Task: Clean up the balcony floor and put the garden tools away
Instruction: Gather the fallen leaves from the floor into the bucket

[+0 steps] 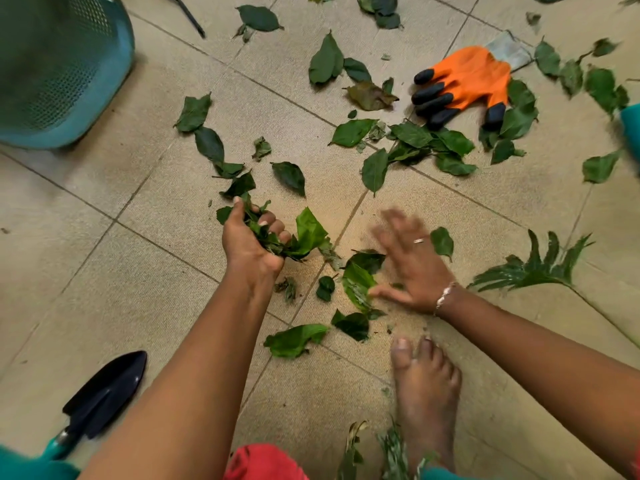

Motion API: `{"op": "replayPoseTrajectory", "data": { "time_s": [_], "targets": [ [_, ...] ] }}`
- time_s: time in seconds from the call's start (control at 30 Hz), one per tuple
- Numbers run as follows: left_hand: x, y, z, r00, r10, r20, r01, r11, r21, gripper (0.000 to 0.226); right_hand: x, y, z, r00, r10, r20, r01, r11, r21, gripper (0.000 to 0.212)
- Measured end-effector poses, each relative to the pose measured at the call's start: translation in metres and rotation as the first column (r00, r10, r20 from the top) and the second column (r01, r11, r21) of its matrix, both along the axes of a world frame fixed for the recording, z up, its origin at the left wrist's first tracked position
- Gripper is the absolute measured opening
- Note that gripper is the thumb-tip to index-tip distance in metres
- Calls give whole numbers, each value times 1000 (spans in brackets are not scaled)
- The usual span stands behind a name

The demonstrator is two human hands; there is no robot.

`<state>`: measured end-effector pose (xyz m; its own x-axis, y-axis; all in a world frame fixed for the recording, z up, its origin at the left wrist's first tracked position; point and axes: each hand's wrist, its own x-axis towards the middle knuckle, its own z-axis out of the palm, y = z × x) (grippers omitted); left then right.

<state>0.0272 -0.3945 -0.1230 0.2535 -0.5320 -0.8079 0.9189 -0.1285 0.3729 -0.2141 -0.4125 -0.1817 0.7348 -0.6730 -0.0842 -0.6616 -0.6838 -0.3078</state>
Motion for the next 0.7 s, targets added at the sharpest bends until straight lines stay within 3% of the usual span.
{"op": "replayPoseTrajectory", "data": {
  "time_s": [0.1,0.17,0.27,0.4,0.5,0.6,0.63,0.7],
  "targets": [
    [5,2,-2,1000,5,6,-5,1000,-5,43,-35,-7,2,925,-368,-95,373,926,49,89],
    [5,3,-2,1000,8,3,-8,1000,-4,43,-41,-5,3,923,-354,-151,372,921,113,90],
    [5,5,-3,999,31,-7,-31,1000,-2,43,-14,11,-1,989,-41,-144,60,990,130,93],
    [11,5,-3,998,55,4,-55,998,-1,43,36,30,-4,943,299,-145,-305,952,-18,100],
    [20,5,-2,996,85,16,-85,996,-2,43,65,44,3,822,560,-103,-569,809,-147,92],
    [29,2,0,990,134,37,-134,991,-1,43,92,72,1,599,800,-17,-785,583,-210,60],
    [31,1,1,988,147,39,-147,989,-2,43,97,77,-1,563,826,-21,-811,547,-210,52],
    [33,0,2,986,165,32,-165,986,-5,43,96,74,-5,583,808,-81,-805,562,-188,52]
  ]
}}
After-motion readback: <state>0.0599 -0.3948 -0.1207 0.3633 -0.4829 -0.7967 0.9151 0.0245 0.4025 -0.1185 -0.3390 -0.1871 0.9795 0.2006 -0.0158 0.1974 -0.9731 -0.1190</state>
